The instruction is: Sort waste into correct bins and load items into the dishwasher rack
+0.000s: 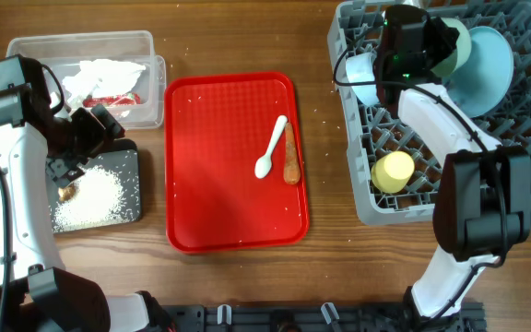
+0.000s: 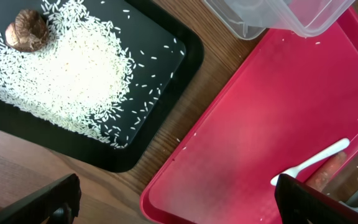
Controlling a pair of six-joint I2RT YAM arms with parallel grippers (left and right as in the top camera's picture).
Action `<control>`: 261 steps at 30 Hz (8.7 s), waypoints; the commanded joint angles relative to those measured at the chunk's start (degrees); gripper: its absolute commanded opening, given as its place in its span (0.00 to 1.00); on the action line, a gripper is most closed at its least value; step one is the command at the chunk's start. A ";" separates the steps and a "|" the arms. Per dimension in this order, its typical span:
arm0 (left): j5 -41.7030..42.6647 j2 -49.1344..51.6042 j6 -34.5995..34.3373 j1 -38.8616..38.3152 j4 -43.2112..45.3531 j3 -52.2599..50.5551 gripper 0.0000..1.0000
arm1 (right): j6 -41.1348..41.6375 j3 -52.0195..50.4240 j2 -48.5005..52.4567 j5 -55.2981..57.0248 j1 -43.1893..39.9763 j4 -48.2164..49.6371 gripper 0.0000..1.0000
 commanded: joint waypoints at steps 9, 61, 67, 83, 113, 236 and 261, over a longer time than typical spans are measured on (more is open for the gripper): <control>0.28 -0.35 -0.11 0.20 0.00 0.68 1.00 | 1.16 -0.11 2.34 -0.94 0.09 6.38 0.04; 0.28 -0.35 -0.11 0.20 0.63 0.70 1.00 | 82.20 -0.15 -15.12 -63.93 22.18 -50.97 0.88; 0.28 -0.35 -0.11 0.20 0.66 0.70 1.00 | 82.18 -0.17 -6.86 -63.76 25.16 -51.74 0.84; 0.28 -0.33 -0.11 0.20 2.16 0.68 1.00 | 103.23 -0.15 -1.73 -59.71 32.09 -45.68 0.66; 0.28 -0.33 -0.11 0.20 2.16 0.68 1.00 | 110.42 -0.17 12.59 -64.67 32.13 -43.15 0.16; -19.06 27.34 -11.74 -57.99 29.68 0.68 0.95 | 68.48 9.90 -33.77 -67.41 -19.65 -81.64 1.00; -12.13 31.91 -5.70 -54.51 20.50 0.79 0.48 | 66.99 9.90 -33.77 -67.21 -19.65 -82.42 1.00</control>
